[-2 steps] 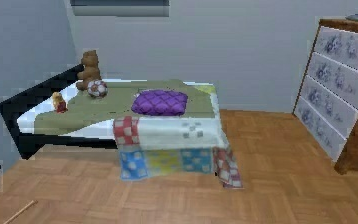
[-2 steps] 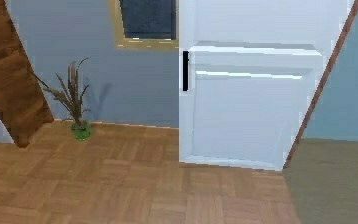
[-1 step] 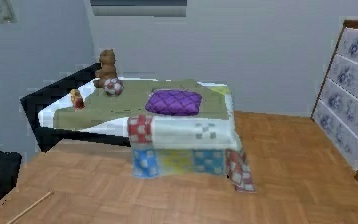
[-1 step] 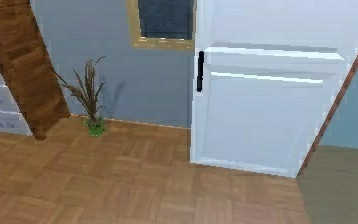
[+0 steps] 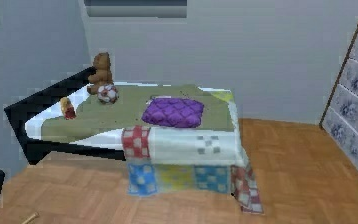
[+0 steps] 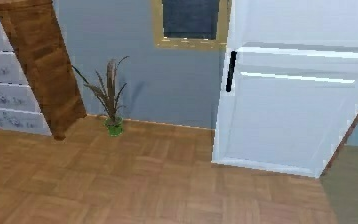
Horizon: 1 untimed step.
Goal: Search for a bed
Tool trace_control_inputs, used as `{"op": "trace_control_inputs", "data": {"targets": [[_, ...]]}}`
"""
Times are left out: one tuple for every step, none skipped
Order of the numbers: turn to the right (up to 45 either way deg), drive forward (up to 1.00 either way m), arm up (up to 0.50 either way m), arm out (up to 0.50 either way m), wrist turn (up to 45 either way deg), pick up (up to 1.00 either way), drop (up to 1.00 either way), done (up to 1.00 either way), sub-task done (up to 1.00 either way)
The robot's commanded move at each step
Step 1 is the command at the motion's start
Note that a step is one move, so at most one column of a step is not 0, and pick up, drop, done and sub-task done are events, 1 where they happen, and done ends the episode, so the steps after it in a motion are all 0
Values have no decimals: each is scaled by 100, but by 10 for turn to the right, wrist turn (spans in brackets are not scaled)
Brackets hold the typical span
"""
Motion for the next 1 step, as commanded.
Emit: {"op": "trace_control_inputs", "data": {"targets": [[0, 55, 0, 0, 0, 0, 0, 0, 0]]}}
